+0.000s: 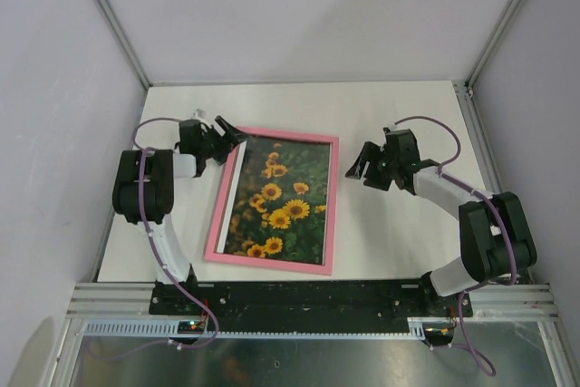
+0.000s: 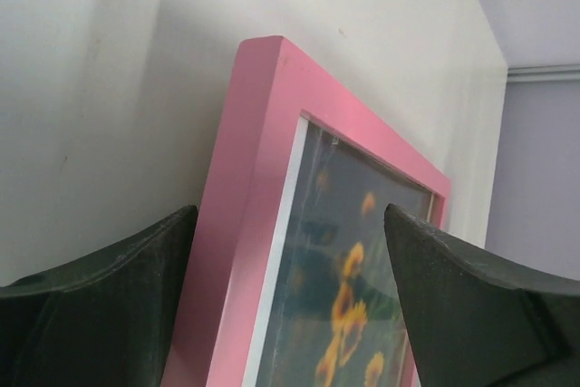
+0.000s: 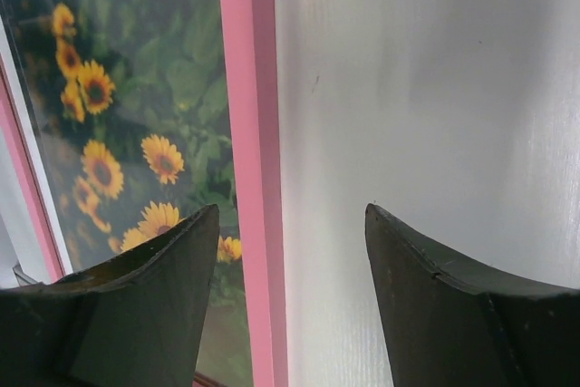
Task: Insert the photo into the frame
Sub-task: Place the photo frame at the center of the board.
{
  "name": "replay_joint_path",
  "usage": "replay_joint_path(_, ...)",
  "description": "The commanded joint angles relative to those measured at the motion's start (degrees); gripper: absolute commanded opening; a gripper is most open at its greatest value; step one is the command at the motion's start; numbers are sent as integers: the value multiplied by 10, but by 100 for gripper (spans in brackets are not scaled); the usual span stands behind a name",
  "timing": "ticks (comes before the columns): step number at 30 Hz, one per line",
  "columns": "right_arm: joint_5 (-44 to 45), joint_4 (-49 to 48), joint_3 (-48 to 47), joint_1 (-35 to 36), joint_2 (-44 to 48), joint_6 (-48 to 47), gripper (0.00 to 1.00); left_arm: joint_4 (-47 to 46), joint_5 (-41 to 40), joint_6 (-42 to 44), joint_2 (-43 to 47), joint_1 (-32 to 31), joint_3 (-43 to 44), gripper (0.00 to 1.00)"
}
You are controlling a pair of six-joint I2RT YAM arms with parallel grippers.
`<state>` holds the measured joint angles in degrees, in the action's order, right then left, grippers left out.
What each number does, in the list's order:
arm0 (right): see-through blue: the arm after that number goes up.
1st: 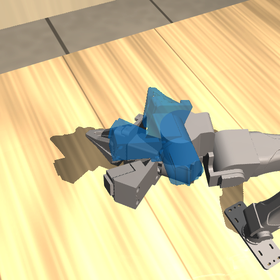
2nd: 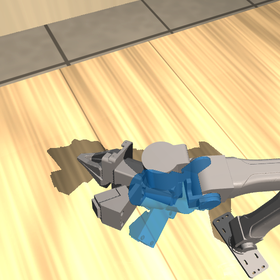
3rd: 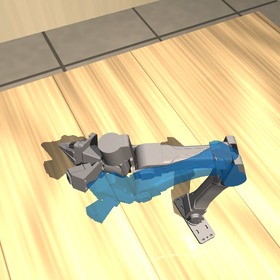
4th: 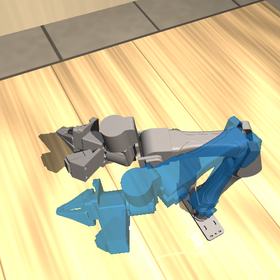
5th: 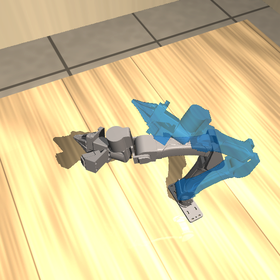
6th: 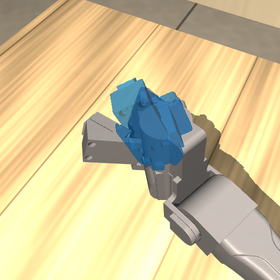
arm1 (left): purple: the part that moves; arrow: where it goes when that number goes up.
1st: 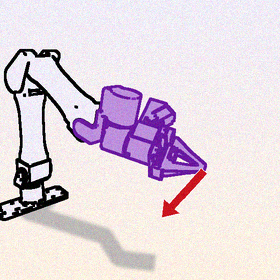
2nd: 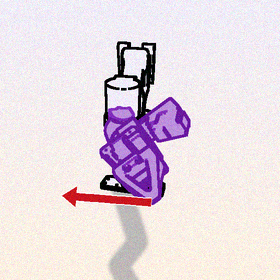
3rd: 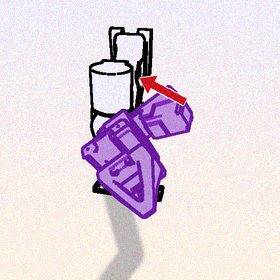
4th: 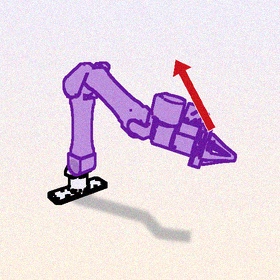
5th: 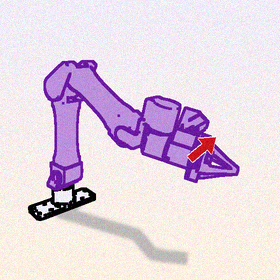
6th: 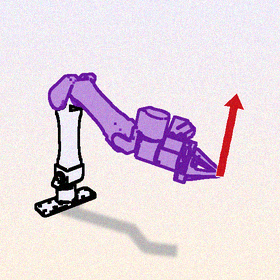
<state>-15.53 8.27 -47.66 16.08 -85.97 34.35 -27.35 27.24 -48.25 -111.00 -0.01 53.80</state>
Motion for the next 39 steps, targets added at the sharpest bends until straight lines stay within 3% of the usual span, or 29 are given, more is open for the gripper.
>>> replay_joint_path(1,4,-14,3,8,-2,-2,70,96,-74,74,37,-3,38,90)
replay_joint_path(6,21,-8,3,22,1,-2,70,293,-250,128,79,-7,88,90)
replay_joint_path(9,38,-3,3,34,2,-2,70,361,-347,141,116,-8,86,88)
replay_joint_path(12,62,8,3,49,1,-2,69,423,-415,135,159,-9,68,78)
replay_joint_path(14,78,13,3,59,1,0,66,452,-442,123,186,-9,44,65)
replay_joint_path(19,110,18,3,89,-9,10,52,478,-441,95,213,-9,-28,28)
replay_joint_path(23,134,20,3,113,-28,16,36,479,-420,76,203,-10,-65,8)
replay_joint_path(26,151,23,3,125,-44,22,24,479,-411,66,196,-16,-75,2)
replay_joint_path(31,153,7,2,129,-75,25,8,479,-404,48,182,-48,-75,0)
replay_joint_path(39,135,-21,0,96,-107,15,5,479,-378,21,169,-110,-57,0)
